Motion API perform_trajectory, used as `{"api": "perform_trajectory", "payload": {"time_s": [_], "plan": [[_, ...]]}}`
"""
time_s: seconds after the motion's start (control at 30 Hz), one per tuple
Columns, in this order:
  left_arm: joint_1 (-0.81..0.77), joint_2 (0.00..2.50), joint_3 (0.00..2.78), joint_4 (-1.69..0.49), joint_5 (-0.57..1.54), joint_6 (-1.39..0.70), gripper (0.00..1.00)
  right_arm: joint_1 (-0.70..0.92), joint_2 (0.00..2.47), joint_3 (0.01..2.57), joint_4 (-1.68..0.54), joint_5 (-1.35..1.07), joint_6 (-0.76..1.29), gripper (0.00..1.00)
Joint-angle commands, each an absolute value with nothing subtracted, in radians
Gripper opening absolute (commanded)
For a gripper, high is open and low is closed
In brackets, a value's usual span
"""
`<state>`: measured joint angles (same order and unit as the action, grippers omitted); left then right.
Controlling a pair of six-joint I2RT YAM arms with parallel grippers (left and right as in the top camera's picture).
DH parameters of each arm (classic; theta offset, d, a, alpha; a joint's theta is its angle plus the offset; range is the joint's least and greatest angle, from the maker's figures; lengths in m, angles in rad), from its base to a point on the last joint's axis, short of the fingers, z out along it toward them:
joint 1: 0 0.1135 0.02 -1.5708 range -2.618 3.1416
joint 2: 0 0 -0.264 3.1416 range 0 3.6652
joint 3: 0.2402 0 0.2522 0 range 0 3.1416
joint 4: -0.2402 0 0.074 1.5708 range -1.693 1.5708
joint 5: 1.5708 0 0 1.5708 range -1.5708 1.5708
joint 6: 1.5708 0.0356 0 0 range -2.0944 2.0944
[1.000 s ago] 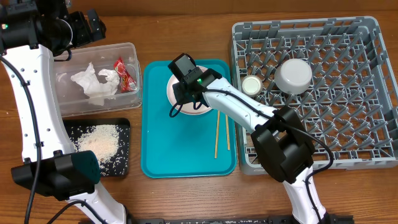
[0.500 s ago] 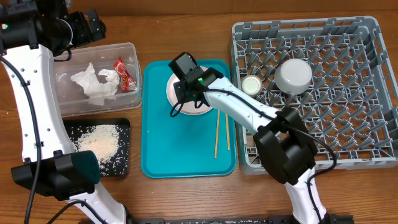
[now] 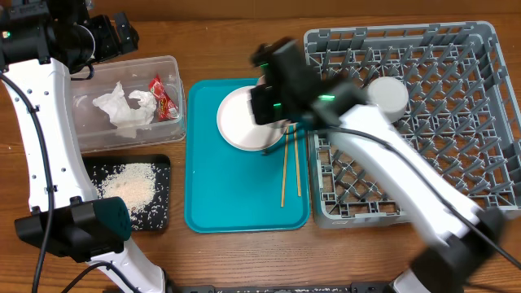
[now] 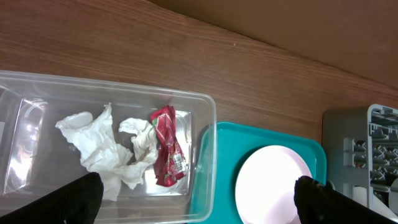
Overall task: Sort waste into correct bins and load items into the dishwasher
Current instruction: 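Lift the pink plate and set it upright in the rack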
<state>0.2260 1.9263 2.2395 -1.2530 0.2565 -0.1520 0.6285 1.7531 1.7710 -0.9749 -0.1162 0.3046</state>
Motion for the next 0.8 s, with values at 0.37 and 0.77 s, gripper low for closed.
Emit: {"api": "perform_trajectory", "payload": {"time_s": [0.37,0.77], "plan": [[0.222,1.921,2.248,-1.253,0.252,-0.161,1.0,0.103,1.488,1.784,-1.266,-0.753,0.028,0.04],[0.222,1.921,2.248,-1.253,0.252,-0.161,1.0,-0.329,1.489,1.625,-1.399,-1.131,-0.192,0.04]]}}
